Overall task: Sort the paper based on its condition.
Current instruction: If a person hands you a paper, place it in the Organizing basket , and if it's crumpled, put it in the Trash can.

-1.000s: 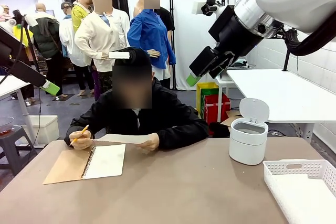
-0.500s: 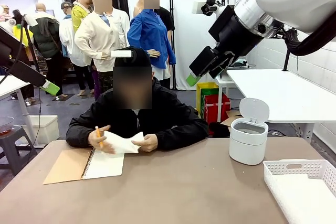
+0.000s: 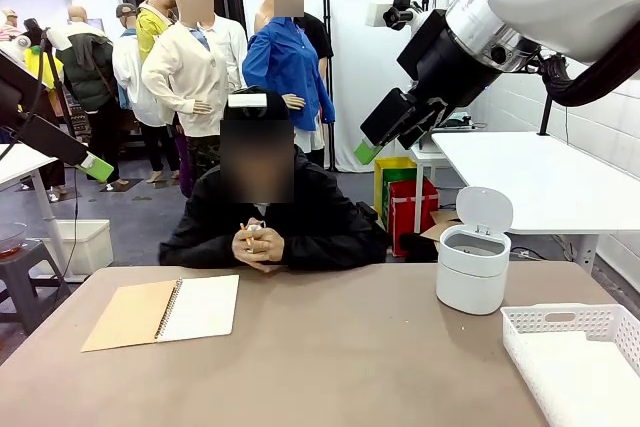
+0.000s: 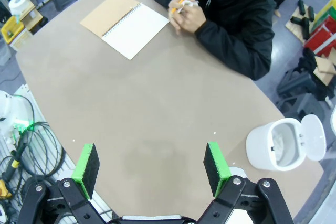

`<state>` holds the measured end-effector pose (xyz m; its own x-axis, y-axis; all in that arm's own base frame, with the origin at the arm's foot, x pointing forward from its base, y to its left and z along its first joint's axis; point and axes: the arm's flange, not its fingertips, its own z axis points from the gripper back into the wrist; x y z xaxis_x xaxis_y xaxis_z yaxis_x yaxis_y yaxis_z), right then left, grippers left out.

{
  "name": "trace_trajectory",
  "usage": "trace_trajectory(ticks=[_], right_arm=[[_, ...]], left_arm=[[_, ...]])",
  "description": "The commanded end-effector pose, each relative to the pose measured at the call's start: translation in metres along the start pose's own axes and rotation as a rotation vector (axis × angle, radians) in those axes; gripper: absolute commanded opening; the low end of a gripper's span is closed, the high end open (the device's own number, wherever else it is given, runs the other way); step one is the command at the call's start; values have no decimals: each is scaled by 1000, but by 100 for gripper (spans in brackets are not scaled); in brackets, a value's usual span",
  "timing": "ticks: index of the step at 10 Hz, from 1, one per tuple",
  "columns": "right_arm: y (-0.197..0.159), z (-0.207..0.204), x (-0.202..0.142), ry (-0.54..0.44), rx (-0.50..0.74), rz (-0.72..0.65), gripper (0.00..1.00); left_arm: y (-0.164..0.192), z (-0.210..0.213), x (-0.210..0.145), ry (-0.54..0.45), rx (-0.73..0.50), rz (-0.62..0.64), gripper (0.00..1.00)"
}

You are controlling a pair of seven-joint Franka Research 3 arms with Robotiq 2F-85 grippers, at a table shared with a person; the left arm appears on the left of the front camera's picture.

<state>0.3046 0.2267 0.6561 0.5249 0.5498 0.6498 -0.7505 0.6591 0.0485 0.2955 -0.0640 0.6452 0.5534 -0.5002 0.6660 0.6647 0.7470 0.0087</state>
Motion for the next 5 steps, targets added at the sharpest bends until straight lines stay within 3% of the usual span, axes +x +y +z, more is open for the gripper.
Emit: trace_trajectory(ticks=[1, 5], right_arm=[[-1, -1, 0, 3, 1, -1, 100], [-1, -1, 0, 3, 1, -1, 100]], left_arm=[[1, 1, 0, -5, 2, 6, 100], [1, 1, 0, -5, 2, 6, 100]])
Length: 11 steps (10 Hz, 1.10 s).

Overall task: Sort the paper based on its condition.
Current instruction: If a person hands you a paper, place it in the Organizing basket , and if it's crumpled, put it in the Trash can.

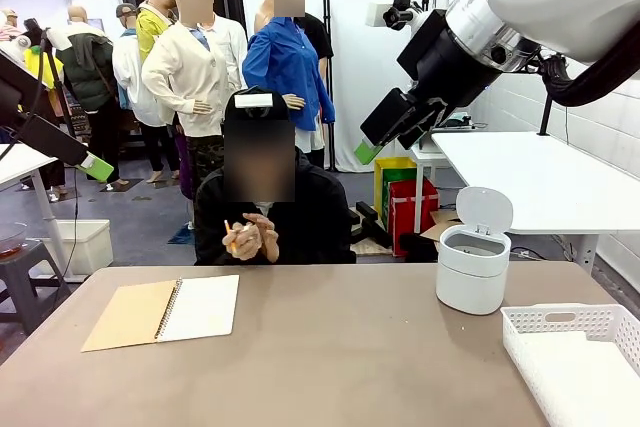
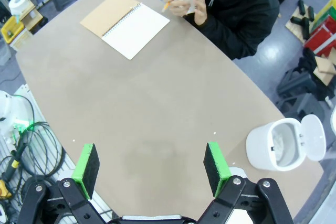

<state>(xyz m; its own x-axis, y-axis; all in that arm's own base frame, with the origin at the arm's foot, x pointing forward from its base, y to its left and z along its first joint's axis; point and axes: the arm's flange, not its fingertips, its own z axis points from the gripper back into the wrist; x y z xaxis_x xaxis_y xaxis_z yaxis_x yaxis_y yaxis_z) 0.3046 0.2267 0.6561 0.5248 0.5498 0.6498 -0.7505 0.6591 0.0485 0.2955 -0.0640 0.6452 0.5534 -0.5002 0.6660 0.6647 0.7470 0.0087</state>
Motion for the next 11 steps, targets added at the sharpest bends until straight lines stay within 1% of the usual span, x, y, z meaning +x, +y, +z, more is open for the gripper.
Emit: trace_trajectory(ticks=[1, 11], right_arm=[[-1, -1, 0, 3, 1, -1, 100], [-1, -1, 0, 3, 1, -1, 100]], left_arm=[[1, 1, 0, -5, 2, 6, 100], [1, 1, 0, -5, 2, 6, 100]])
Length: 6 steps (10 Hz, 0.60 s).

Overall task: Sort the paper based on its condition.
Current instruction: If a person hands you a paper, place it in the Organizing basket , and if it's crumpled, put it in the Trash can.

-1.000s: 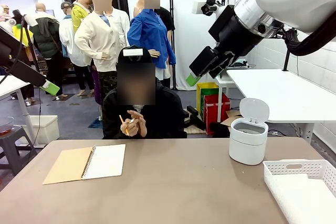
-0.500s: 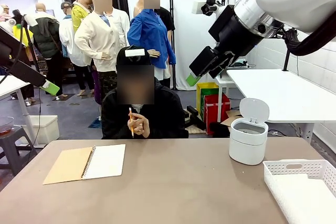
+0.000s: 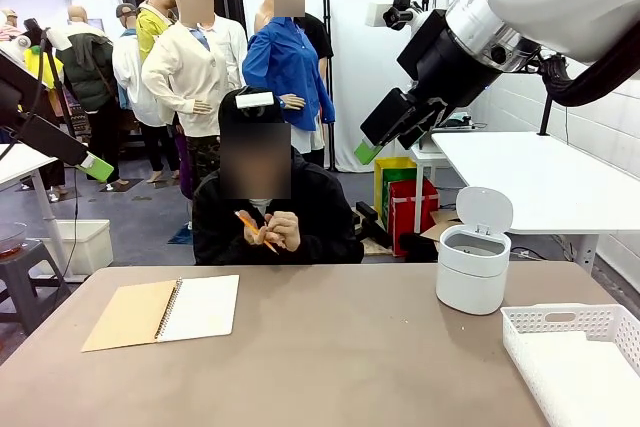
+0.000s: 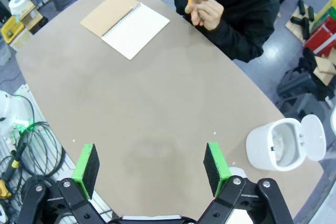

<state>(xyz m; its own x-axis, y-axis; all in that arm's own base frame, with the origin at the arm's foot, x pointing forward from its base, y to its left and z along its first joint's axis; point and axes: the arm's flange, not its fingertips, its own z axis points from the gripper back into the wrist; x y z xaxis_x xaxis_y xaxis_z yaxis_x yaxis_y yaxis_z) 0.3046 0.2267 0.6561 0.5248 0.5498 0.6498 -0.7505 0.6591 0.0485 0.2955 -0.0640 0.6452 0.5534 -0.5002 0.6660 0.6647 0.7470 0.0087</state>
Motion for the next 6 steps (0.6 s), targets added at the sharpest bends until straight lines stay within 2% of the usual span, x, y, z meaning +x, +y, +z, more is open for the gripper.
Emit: trace_trajectory(ticks=[1, 6], right_arm=[[-1, -1, 0, 3, 1, -1, 100], [-1, -1, 0, 3, 1, -1, 100]], left_arm=[[1, 1, 0, -5, 2, 6, 100], [1, 1, 0, -5, 2, 6, 100]])
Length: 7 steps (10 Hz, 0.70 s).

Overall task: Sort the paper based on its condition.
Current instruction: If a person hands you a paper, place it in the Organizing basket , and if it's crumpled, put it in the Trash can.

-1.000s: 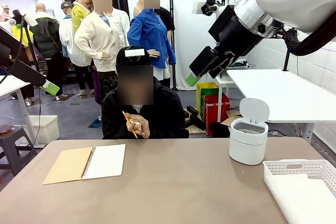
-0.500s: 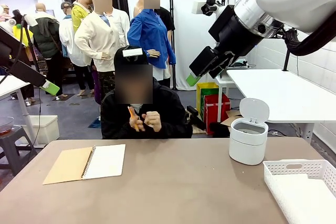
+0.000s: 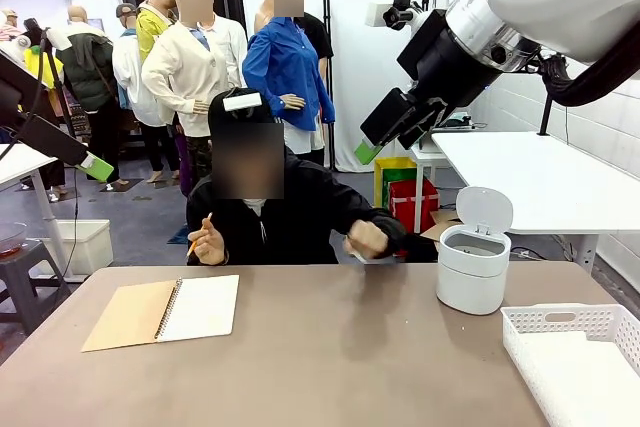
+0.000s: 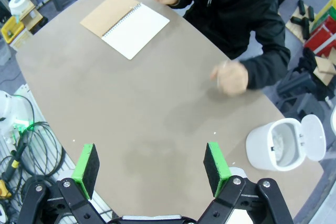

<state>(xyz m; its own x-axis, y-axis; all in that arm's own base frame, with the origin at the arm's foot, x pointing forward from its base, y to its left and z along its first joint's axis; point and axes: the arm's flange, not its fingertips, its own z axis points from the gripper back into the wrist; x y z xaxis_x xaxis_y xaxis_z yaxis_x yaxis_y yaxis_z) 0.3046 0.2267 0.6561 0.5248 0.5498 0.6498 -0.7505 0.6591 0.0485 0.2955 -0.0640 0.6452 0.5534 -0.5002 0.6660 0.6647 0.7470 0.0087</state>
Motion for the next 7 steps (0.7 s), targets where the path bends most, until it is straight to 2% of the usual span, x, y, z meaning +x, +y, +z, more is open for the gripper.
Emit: trace_trajectory(ticks=[1, 7], right_arm=[[-1, -1, 0, 3, 1, -1, 100], [-1, -1, 0, 3, 1, -1, 100]], left_arm=[[1, 1, 0, -5, 2, 6, 100], [1, 1, 0, -5, 2, 6, 100]])
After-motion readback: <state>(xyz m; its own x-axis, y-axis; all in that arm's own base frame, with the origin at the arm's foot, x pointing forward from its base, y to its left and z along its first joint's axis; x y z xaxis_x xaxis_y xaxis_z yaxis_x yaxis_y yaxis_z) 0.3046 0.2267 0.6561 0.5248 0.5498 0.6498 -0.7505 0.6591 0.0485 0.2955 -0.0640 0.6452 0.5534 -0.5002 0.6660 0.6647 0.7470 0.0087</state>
